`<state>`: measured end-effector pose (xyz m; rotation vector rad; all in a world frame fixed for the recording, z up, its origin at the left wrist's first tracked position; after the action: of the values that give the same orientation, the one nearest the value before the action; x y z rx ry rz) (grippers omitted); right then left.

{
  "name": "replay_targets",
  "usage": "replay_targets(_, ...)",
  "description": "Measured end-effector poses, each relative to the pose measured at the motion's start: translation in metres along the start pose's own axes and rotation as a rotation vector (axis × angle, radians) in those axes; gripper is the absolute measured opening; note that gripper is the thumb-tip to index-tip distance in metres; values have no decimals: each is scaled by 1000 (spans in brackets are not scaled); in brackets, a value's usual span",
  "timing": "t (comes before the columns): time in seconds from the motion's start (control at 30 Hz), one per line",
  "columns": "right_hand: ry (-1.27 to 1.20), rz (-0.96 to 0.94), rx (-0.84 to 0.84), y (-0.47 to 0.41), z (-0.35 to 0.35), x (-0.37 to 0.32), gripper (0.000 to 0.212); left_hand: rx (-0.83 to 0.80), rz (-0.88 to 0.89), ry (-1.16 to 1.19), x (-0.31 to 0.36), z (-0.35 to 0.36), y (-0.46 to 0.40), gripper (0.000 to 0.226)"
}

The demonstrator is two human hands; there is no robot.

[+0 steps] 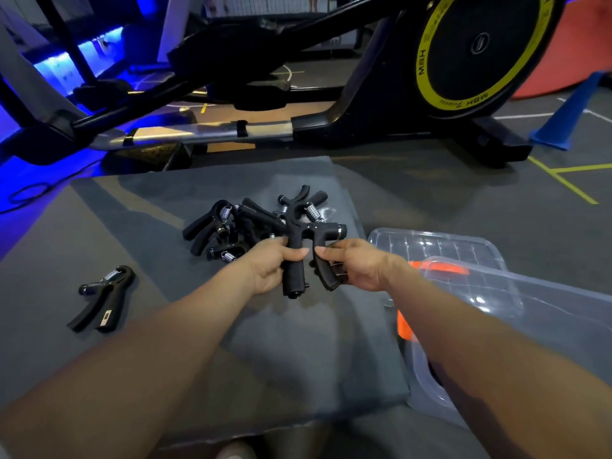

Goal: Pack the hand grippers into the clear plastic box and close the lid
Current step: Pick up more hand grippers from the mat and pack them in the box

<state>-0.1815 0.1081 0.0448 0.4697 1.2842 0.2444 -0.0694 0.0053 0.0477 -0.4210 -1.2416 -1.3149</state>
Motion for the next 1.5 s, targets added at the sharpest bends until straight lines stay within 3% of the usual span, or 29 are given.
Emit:
replay_targets(0.27,148,-31,221,126,-78,-12,5,-160,1,-69,3,144,-27,24)
replay_targets(0.63,145,96,614,246,-180,86,16,-214,-102,-377,-124,293,-100,22)
replay_targets(0.7,116,140,663,253,-193,105,23,-240,-106,-467,-144,301,-115,26)
replay_targets(0.83,151,322,763,256,-219,138,25,-220,22,-1076,-163,303,-145,43)
replay_targets(0.9,280,489,807,256,-229,150,37,-192,147,-1257,-166,302,-154,47)
replay_targets(1.03,472,716,908,253,-243,171,32,-101,322,-1381,-166,298,-182,54)
replay_targets(1.2,534,823,949,239,-262,195,26,-67,387,-1600,-163,297,-222,58)
replay_targets(1.3,553,860,953,231,-272,211,30,-58,395,-1702,-169,300,-240,50)
replay_targets(1.5,597,891,938,217,-284,234,30,27,466,-1514,-174,303,-245,24)
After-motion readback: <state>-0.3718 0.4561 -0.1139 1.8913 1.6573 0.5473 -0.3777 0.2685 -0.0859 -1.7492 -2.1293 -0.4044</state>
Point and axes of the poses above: each hand's wrist, its own y-axis away from the middle knuckle, its own z-axis out of the palm, x = y × z, the point moved 1 cm from there along -y, towards the middle knuckle, and after that the axes turned 13 degrees about -x, right-handed, at the moved point
